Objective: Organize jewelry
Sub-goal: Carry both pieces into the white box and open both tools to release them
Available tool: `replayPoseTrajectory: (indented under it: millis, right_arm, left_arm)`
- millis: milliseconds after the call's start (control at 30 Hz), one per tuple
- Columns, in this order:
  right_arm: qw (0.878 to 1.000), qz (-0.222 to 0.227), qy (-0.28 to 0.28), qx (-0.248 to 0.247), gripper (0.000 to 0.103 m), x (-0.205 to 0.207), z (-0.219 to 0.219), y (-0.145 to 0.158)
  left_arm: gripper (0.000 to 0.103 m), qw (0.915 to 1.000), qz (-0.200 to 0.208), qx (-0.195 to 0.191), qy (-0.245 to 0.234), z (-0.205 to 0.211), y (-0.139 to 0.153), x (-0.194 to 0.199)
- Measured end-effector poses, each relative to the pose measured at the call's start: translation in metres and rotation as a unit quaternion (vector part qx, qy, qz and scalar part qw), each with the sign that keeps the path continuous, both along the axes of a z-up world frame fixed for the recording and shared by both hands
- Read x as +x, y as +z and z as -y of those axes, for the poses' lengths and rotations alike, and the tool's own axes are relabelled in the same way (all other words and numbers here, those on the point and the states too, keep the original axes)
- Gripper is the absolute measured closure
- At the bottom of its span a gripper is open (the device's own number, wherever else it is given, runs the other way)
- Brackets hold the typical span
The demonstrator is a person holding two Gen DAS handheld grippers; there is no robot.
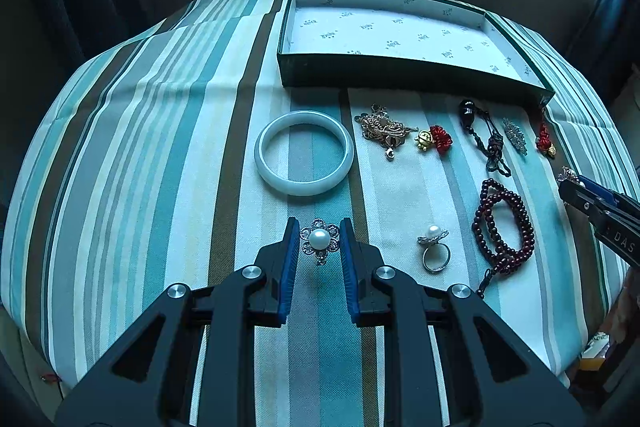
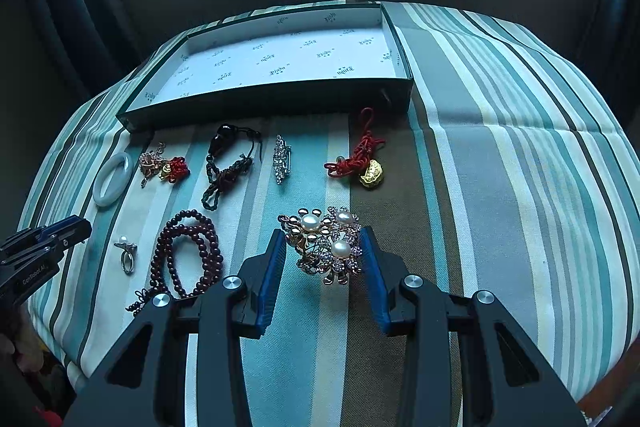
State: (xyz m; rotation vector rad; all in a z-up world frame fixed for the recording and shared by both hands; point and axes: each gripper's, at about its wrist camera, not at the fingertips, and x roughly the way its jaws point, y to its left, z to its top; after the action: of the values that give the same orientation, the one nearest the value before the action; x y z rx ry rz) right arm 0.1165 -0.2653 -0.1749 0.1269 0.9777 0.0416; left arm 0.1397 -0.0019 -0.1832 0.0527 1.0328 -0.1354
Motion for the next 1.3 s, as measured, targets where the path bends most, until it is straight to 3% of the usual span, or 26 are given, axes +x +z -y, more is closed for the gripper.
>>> replayPoseTrajectory:
  millis: [333,500,633,900,1067,1167,1200,1233,1300]
  right_arm:
    - [0.999,0.035,0.023,0.003,0.064,0.040,-0.006,0.034]
    - [0.997,0.071,0.032,-0.016,0.064,0.080,-0.004,0.051]
    - [0.996,0.082,0.033,-0.022,0.064,0.115,0.001,0.047]
    - [0.999,0.029,0.032,-0.028,0.064,0.161,0.012,-0.005]
    - [0.998,0.014,0.037,-0.050,0.064,0.165,0.014,-0.023]
    - [0.998,0.015,0.039,-0.051,0.063,0.165,0.013,-0.024]
    - [0.998,0.015,0.041,-0.053,0.063,0.165,0.012,-0.024]
    - [0.998,0.015,0.042,-0.053,0.061,0.165,0.011,-0.024]
    - [0.998,0.018,0.042,-0.048,0.050,0.164,0.010,-0.023]
  left_arm:
    - [0.083,0.9987,0.045,-0.006,-0.022,0.020,0.037,0.036]
    - [0.083,0.9959,0.083,-0.010,-0.034,0.037,0.059,0.077]
    - [0.083,0.9938,0.105,-0.012,-0.035,0.053,0.065,0.121]
    - [0.083,0.9974,0.063,0.002,-0.034,0.077,0.010,0.189]
    - [0.083,0.9988,0.034,0.019,-0.030,0.074,-0.021,0.199]
    - [0.081,0.9984,0.041,0.025,-0.030,0.073,-0.024,0.198]
    - [0.075,0.9981,0.043,0.030,-0.030,0.074,-0.024,0.197]
    - [0.059,0.9979,0.046,0.034,-0.030,0.074,-0.025,0.196]
    - [0.042,0.9979,0.049,0.031,-0.027,0.073,-0.024,0.195]
